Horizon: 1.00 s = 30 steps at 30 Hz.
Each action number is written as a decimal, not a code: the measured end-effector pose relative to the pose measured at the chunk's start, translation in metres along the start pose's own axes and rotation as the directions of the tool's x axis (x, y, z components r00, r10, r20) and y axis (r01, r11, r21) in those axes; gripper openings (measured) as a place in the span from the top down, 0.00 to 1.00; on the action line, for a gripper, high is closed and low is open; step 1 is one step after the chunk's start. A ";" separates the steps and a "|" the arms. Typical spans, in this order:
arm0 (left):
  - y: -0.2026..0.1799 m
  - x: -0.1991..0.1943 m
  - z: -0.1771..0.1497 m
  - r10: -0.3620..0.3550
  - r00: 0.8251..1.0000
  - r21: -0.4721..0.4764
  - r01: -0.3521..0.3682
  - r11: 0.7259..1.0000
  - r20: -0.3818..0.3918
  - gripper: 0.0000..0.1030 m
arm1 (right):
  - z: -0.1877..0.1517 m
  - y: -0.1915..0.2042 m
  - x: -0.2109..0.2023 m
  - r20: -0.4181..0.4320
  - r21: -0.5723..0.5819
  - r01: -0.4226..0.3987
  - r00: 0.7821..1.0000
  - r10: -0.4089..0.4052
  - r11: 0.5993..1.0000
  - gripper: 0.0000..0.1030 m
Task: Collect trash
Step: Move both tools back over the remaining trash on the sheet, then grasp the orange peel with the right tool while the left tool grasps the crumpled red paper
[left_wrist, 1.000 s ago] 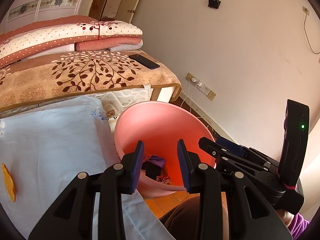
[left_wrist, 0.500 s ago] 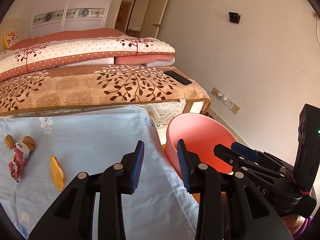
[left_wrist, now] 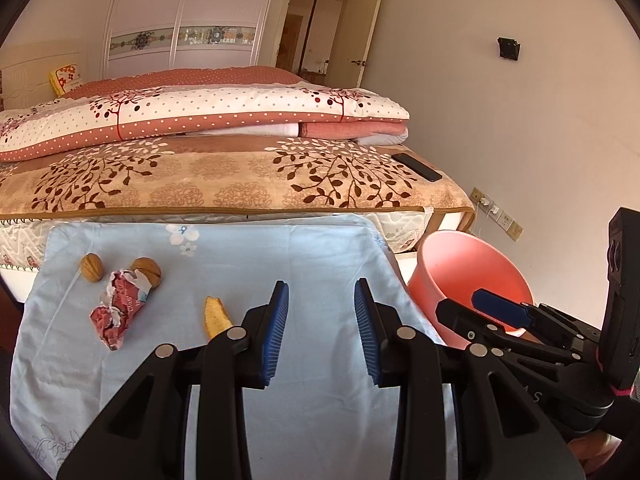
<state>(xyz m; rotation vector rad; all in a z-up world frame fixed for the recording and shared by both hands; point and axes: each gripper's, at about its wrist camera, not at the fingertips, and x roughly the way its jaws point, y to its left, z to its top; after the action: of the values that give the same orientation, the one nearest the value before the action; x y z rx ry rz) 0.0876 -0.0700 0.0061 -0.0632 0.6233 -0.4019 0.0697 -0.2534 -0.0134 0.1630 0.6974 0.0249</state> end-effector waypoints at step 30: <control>0.141 0.001 -0.023 0.128 0.987 -0.024 -0.130 0.991 -0.094 0.67 | -0.015 0.086 0.051 -0.119 -0.131 -0.124 0.987 0.109 0.984 0.52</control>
<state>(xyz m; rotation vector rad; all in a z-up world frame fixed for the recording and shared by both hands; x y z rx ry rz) 0.1241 0.0611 -0.0377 -0.0326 0.7203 -0.2713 0.1020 -0.1622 -0.0435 0.0697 0.7939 0.1953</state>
